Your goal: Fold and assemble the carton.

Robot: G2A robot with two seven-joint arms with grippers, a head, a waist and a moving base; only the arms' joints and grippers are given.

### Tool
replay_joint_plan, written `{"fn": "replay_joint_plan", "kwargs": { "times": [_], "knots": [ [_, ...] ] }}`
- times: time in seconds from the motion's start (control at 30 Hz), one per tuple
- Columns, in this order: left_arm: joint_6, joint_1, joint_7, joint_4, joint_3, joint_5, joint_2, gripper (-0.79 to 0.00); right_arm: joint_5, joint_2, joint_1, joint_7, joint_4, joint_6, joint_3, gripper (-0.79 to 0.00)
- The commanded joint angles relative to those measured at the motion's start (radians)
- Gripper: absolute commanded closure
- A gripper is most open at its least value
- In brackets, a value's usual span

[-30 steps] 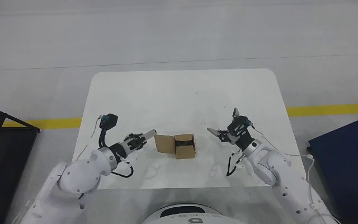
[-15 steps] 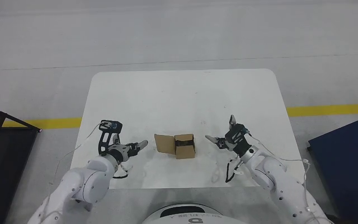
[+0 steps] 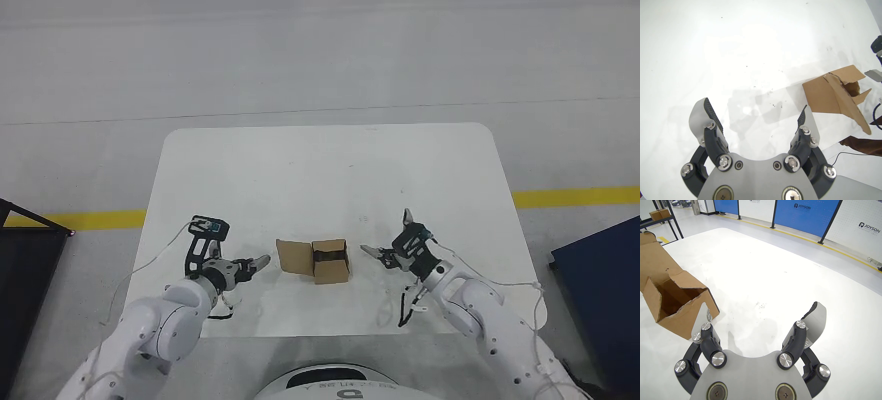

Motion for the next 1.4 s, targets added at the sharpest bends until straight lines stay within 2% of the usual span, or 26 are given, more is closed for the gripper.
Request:
{"fn": "replay_joint_plan", "kwargs": {
  "times": [0.0, 0.33, 0.67, 0.9, 1.0, 1.17, 1.37],
  "knots": [
    [-0.010, -0.013, -0.005, -0.006, 0.013, 0.006, -0.002, -0.785, -0.004, -0.003, 0.014, 0.011, 0.004, -0.003, -0.011, -0.785],
    [-0.075, -0.080, -0.026, -0.037, 0.094, 0.048, -0.014, -0.785, -0.032, -0.024, 0.096, 0.067, 0.034, -0.003, -0.074, -0.785],
    [-0.144, -0.133, -0.017, -0.030, 0.144, 0.018, -0.027, -0.785, -0.051, -0.033, 0.119, 0.088, 0.043, -0.016, -0.090, -0.785],
    [-0.152, -0.186, -0.034, -0.013, 0.183, -0.005, -0.039, -0.785, -0.063, -0.034, 0.115, 0.082, 0.032, -0.036, -0.087, -0.785],
    [-0.146, -0.213, -0.061, -0.016, 0.211, 0.059, -0.043, -0.785, -0.071, -0.033, 0.113, 0.098, 0.024, -0.055, -0.086, -0.785],
    [-0.132, -0.238, -0.072, -0.008, 0.259, 0.068, -0.054, -0.785, -0.081, -0.033, 0.105, 0.102, 0.013, -0.060, -0.081, -0.785],
    [-0.120, -0.260, -0.089, 0.012, 0.279, 0.050, -0.063, -0.785, -0.074, -0.035, 0.098, 0.101, 0.013, -0.072, -0.077, -0.785]
  ]
}}
